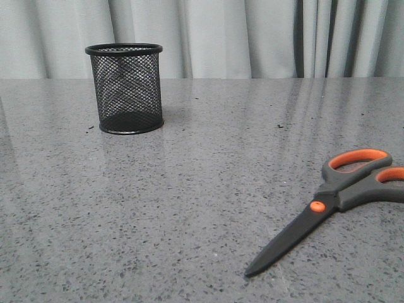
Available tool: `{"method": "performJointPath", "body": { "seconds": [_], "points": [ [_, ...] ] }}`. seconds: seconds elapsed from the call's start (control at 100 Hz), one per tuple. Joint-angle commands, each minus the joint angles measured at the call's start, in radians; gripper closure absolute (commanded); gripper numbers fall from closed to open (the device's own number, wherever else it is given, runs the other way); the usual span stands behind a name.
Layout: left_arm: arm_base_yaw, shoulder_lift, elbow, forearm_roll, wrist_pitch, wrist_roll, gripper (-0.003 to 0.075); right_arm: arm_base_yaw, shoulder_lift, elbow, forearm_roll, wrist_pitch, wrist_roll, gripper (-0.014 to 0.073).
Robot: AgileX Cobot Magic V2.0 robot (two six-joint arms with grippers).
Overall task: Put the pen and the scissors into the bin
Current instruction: 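Move the left gripper down toward the pink highlighter, then close the left gripper around the pink highlighter's capped end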
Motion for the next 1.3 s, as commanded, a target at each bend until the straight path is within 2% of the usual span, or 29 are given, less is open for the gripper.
{"method": "performJointPath", "body": {
  "seconds": [0.0,0.09,0.17,0.25,0.35,0.45,0.54,0.62,0.86,1.29],
  "points": [
    [0.001,0.151,-0.150,0.026,0.026,-0.003,0.0360,-0.005,0.107,-0.109,-0.017,0.015,0.001,0.0573],
    [0.001,0.303,-0.270,0.027,0.108,-0.002,0.0374,-0.005,0.210,-0.199,-0.017,0.095,0.001,0.0412],
    [0.001,0.465,-0.380,0.038,0.236,-0.002,0.0397,-0.002,0.300,-0.276,-0.017,0.188,0.001,0.0256],
    [0.002,0.615,-0.491,0.045,0.367,-0.004,0.0417,0.010,0.371,-0.350,-0.015,0.271,0.001,0.0177],
    [0.002,0.785,-0.630,0.064,0.499,-0.074,0.0417,0.035,0.427,-0.401,-0.015,0.324,0.001,0.0171],
    [0.002,0.939,-0.744,0.178,0.597,-0.181,0.0417,0.064,0.443,-0.404,-0.012,0.322,0.001,0.0171],
    [0.002,1.042,-0.829,0.275,0.660,-0.254,0.0417,0.082,0.443,-0.404,-0.012,0.336,0.001,0.0171],
    [0.002,1.103,-0.869,0.283,0.685,-0.276,0.0417,0.086,0.443,-0.404,-0.012,0.348,0.001,0.0171],
    [0.002,1.240,-0.889,0.308,0.728,-0.341,0.0417,0.086,0.443,-0.402,-0.012,0.350,0.001,0.0171],
    [0.002,1.359,-0.889,0.353,0.743,-0.423,0.0417,0.086,0.450,-0.402,-0.012,0.352,0.001,0.0172]
  ]
}}
